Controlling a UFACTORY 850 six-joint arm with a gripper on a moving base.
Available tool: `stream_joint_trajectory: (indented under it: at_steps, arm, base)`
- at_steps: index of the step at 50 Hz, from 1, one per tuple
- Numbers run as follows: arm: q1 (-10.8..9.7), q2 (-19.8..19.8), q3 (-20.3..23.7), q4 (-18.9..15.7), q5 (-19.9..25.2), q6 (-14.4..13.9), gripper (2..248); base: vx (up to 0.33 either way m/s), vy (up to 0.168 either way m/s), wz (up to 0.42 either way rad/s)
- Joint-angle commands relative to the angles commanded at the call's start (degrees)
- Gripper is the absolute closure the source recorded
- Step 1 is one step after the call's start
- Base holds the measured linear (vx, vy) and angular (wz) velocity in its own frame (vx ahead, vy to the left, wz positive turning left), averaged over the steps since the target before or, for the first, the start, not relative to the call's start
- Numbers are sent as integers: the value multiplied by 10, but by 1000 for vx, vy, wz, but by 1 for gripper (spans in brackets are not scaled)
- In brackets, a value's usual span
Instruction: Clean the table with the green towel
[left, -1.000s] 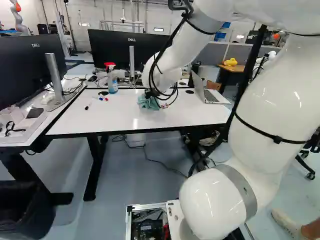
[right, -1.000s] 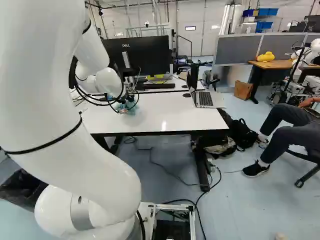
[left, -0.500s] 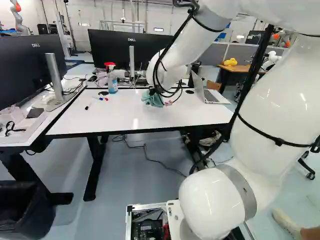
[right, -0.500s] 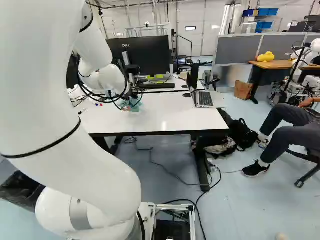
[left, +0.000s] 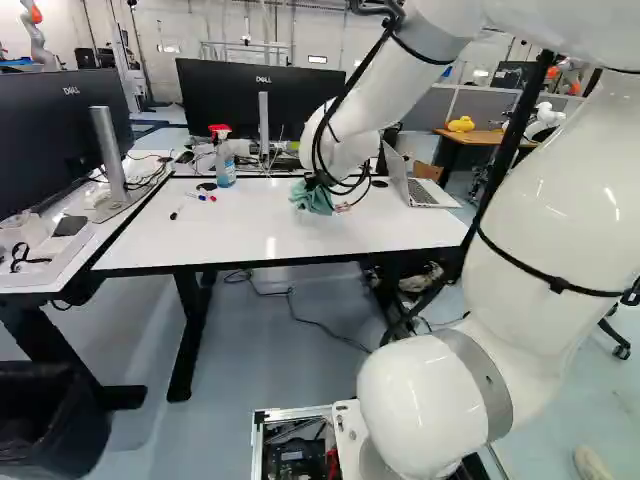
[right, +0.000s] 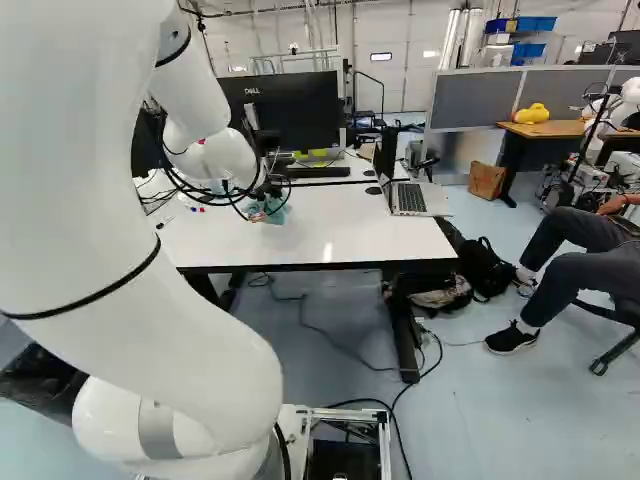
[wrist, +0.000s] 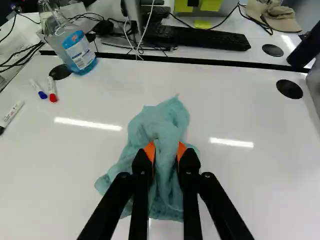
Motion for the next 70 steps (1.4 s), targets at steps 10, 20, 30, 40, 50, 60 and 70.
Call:
stream_joint_trajectory:
  at_steps: [10,20,30,40,50,60,70]
  arm:
    - [-19,4,4,0,0,0,185]
    - [-38,6,7,0,0,0,185]
    - [-58,8,8,0,0,0,185]
    - [-77,9,9,0,0,0,185]
    - [-97,5,5,0,0,0,185]
    - [-116,-2,-2,0,0,0,185]
    - [-135,-12,-12,0,0,0,185]
  base:
    - [0,0,0]
    - [0,0,0]
    - [0,0,0]
    - [0,0,0]
    - [0,0,0]
    - [0,0,0]
    - [0,0,0]
